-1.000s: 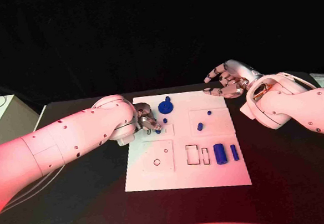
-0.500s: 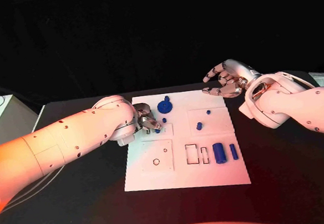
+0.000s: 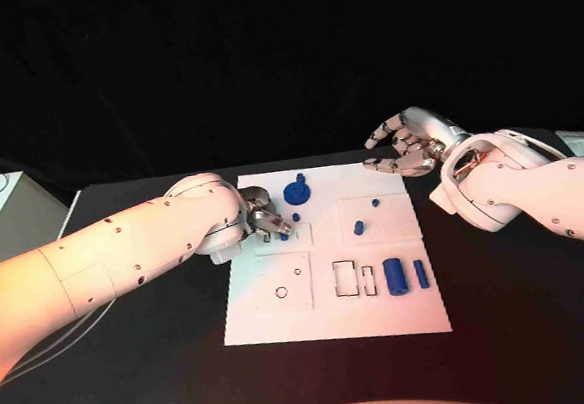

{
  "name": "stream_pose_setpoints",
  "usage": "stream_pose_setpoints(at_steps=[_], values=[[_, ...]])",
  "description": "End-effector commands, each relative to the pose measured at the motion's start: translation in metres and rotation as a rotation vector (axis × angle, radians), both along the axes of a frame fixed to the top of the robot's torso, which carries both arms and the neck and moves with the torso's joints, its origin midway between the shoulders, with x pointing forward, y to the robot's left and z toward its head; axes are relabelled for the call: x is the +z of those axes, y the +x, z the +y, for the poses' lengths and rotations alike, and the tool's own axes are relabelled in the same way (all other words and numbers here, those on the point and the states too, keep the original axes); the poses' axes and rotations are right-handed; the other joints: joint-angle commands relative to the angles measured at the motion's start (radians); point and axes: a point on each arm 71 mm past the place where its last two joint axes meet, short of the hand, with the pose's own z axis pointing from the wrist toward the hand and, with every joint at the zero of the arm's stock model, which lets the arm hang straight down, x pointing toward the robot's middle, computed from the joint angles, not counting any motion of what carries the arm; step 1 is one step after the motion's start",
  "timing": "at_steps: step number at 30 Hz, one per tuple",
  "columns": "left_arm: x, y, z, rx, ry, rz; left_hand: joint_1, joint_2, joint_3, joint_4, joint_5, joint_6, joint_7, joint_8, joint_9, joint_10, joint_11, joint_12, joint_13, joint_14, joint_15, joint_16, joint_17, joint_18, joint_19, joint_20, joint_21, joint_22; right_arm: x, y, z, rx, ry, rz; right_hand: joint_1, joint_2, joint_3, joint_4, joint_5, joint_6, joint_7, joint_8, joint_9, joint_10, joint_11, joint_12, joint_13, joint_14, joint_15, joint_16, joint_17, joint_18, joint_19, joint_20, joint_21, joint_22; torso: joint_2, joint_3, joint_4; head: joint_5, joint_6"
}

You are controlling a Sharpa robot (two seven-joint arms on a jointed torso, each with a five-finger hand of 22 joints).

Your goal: Assemble the parts on the task board

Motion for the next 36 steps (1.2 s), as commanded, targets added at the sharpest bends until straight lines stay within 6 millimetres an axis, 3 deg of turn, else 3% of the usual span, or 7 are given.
stream_pose_setpoints(at_steps=[1, 12, 27, 28, 29, 32, 36], values=[[-0.006, -0.005, -0.001, -0.023, 0.003, 0.032, -0.005, -0.008, -0.037, 0.019, -0.005, 0.010, 0.003, -0.006, 0.003, -0.008, 0.005, -0.004, 0.001, 0.104, -0.001, 0.004, 0.263, -0.010, -0.001, -0.002, -0.007, 0.077, 0.001, -0.001, 0.001, 0.011, -0.005, -0.011, -0.009, 0.002, 0.005, 0.002, 0.000, -0.008, 0.000, 0.002, -0.001, 0.041, 0.007, -0.005, 0.201, 0.099, 0.008, -0.002, 0.242, -0.014, 0.105, 0.009, 0.005, 0.263, 0.000, -0.0005, -0.0004, -0.001, 0.001], [-0.005, -0.005, 0.003, -0.017, 0.001, 0.024, -0.004, -0.017, -0.103, 0.052, -0.005, 0.018, 0.005, -0.014, 0.007, -0.010, 0.006, -0.005, 0.001, 0.104, 0.000, 0.004, 0.263, -0.010, -0.002, -0.001, -0.009, 0.075, 0.000, -0.001, 0.000, 0.009, -0.005, -0.012, -0.010, 0.001, 0.005, 0.002, -0.001, -0.009, 0.000, 0.002, -0.001, 0.041, 0.007, -0.005, 0.201, 0.099, 0.008, -0.002, 0.241, -0.014, 0.105, 0.009, 0.005, 0.263, 0.001, -0.0024, -0.0002, -0.002, 0.004], [0.002, -0.005, 0.007, 0.001, -0.012, -0.010, 0.009, -0.021, -0.248, 0.147, -0.025, 0.024, 0.005, -0.025, 0.023, -0.010, 0.007, -0.008, 0.000, 0.104, 0.001, 0.004, 0.263, -0.010, 0.001, -0.001, -0.010, 0.078, -0.002, -0.001, -0.002, 0.007, -0.006, -0.008, -0.010, 0.001, 0.005, 0.002, -0.001, -0.009, 0.001, 0.002, -0.002, 0.041, 0.007, -0.005, 0.201, 0.099, 0.008, -0.002, 0.240, -0.014, 0.105, 0.009, 0.005, 0.263, 0.001, -0.0015, 0.0000, -0.006, 0.007], [0.002, -0.005, 0.007, 0.001, -0.014, -0.011, 0.011, -0.022, -0.261, 0.160, -0.039, 0.025, 0.005, -0.026, 0.024, -0.010, 0.007, -0.008, 0.000, 0.104, 0.001, 0.004, 0.263, -0.010, 0.001, -0.001, -0.010, 0.078, -0.002, -0.001, -0.002, 0.007, -0.006, -0.008, -0.011, 0.001, 0.005, 0.002, -0.001, -0.010, 0.001, 0.002, -0.002, 0.041, 0.007, -0.005, 0.200, 0.099, 0.008, -0.003, 0.239, -0.014, 0.105, 0.009, 0.005, 0.263, 0.001, -0.0016, 0.0000, -0.006, 0.007], [0.003, -0.005, 0.007, 0.002, -0.017, -0.012, 0.022, -0.019, -0.282, 0.179, -0.091, 0.025, 0.004, -0.028, 0.027, -0.010, 0.007, -0.009, -0.001, 0.104, 0.000, 0.004, 0.263, -0.010, 0.000, 0.000, -0.011, 0.078, -0.002, -0.001, -0.002, 0.007, -0.006, -0.007, -0.011, 0.001, 0.005, 0.002, -0.001, -0.010, 0.001, 0.002, -0.002, 0.041, 0.007, -0.005, 0.200, 0.099, 0.008, -0.003, 0.239, -0.014, 0.105, 0.009, 0.005, 0.263, 0.001, -0.0016, 0.0000, -0.006, 0.009], [0.006, -0.005, 0.006, 0.004, -0.025, -0.016, 0.026, -0.007, -0.342, 0.216, -0.195, 0.027, 0.003, -0.033, 0.034, -0.009, 0.006, -0.008, 0.001, 0.104, -0.001, 0.004, 0.263, -0.010, 0.001, 0.000, -0.011, 0.079, -0.003, -0.002, -0.002, 0.006, -0.006, -0.007, -0.012, 0.001, 0.005, 0.002, -0.001, -0.010, 0.001, 0.002, -0.002, 0.041, 0.008, -0.005, 0.200, 0.099, 0.008, -0.003, 0.239, -0.014, 0.105, 0.009, 0.005, 0.263, 0.000, -0.0018, 0.0001, -0.006, 0.010], [0.010, -0.004, 0.005, 0.005, -0.038, -0.023, 0.029, 0.017, -0.399, 0.217, -0.266, 0.029, 0.002, -0.036, 0.040, -0.009, 0.005, -0.008, 0.001, 0.104, -0.001, 0.004, 0.263, -0.010, 0.002, -0.001, -0.011, 0.080, -0.003, -0.002, -0.003, 0.005, -0.007, -0.006, -0.012, 0.001, 0.005, 0.002, -0.001, -0.010, 0.001, 0.002, -0.002, 0.041, 0.008, -0.005, 0.200, 0.099, 0.008, -0.003, 0.239, -0.014, 0.105, 0.009, 0.005, 0.263, 0.000, -0.0012, -0.0005, -0.005, 0.011]])
